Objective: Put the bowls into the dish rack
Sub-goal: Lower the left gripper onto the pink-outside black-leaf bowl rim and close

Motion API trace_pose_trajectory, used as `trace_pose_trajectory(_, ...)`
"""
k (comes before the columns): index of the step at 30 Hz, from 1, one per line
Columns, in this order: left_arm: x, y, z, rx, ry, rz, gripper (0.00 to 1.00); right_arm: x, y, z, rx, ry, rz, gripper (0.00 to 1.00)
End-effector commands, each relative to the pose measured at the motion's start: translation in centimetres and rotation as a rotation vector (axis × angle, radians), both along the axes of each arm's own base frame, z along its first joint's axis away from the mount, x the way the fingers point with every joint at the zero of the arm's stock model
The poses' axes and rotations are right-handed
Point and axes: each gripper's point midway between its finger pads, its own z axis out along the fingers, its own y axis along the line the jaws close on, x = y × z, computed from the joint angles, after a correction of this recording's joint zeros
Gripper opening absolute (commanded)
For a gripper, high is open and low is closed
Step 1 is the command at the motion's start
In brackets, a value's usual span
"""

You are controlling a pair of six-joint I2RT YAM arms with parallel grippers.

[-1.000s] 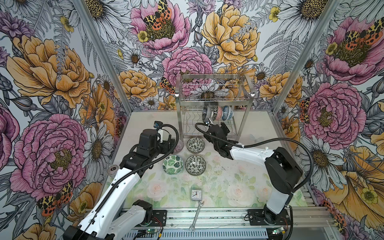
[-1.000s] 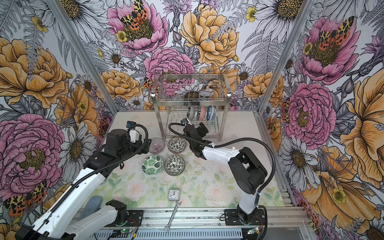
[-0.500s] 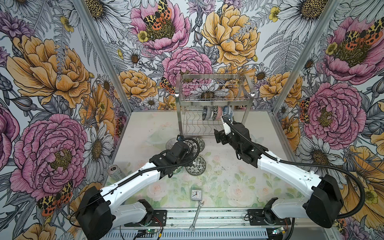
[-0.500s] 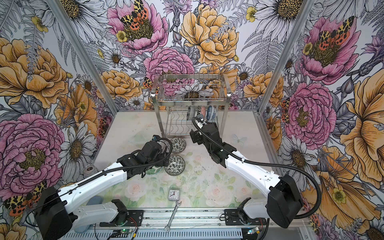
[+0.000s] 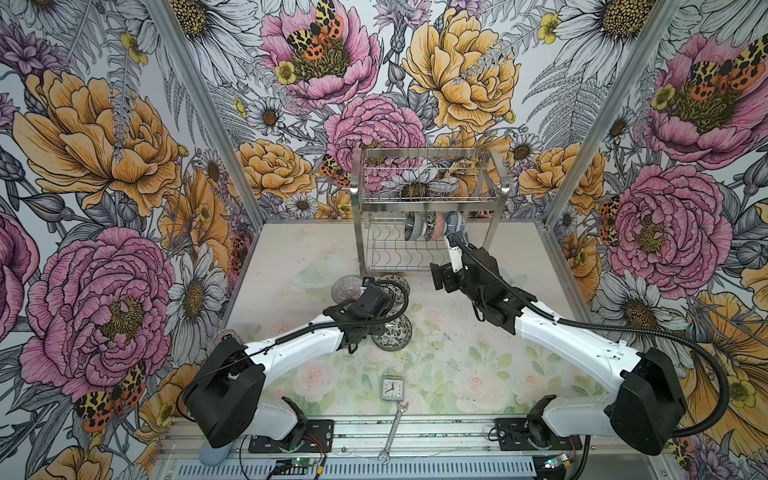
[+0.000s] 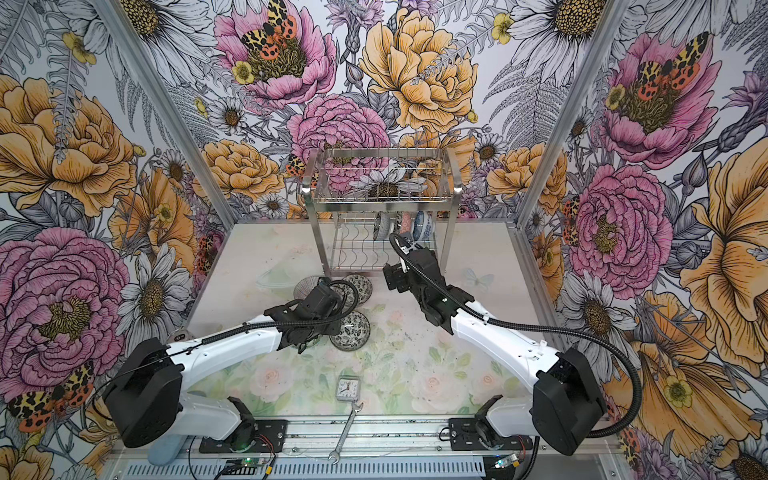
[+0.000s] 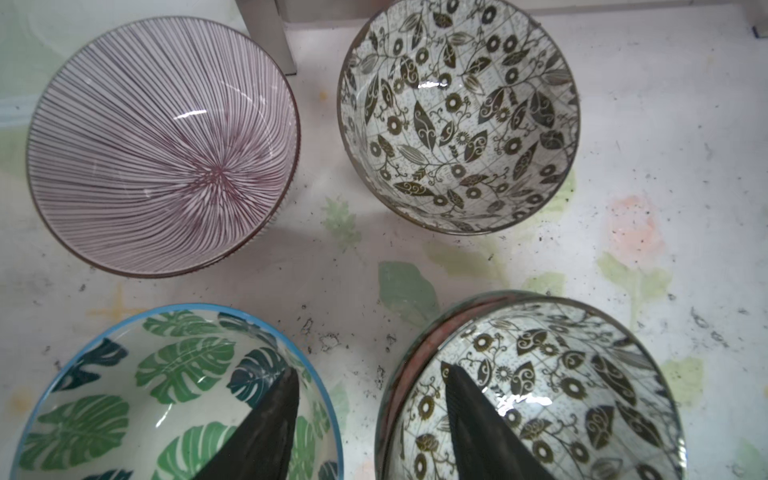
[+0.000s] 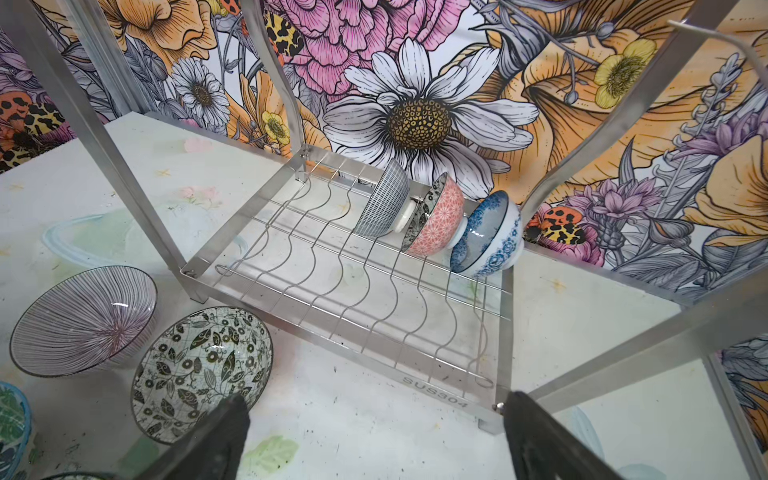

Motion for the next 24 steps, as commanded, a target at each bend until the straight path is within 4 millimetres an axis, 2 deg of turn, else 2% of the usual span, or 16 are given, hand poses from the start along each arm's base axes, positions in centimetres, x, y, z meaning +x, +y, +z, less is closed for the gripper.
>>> trace_pose_trajectory(1, 0.3, -1.2, 0.2, -0.046, -0.008, -0.014, 0.54, 0.3, 0.0, -0.1, 0.021, 0.011, -0.004, 0.97)
trace_pose_trajectory(10, 0.3, -1.5, -0.8, -0.036, 0.018, -0.020, 0.40, 0.5, 0.0, -0.4, 0.023, 0.021, -0.006, 0.97)
trace_pose_trajectory(17, 0.2, -1.3, -0.1, -0.049, 0.001, -0.017, 0.21, 0.5, -0.1, 0.0, 0.028, 0.014, -0.005, 0.97)
trace_pose_trajectory(24, 0.0, -1.1, 0.4, -0.049, -0.007, -0.016, 0.12, 0.4, 0.0, 0.1, 0.031, 0.012, 0.000, 0.97)
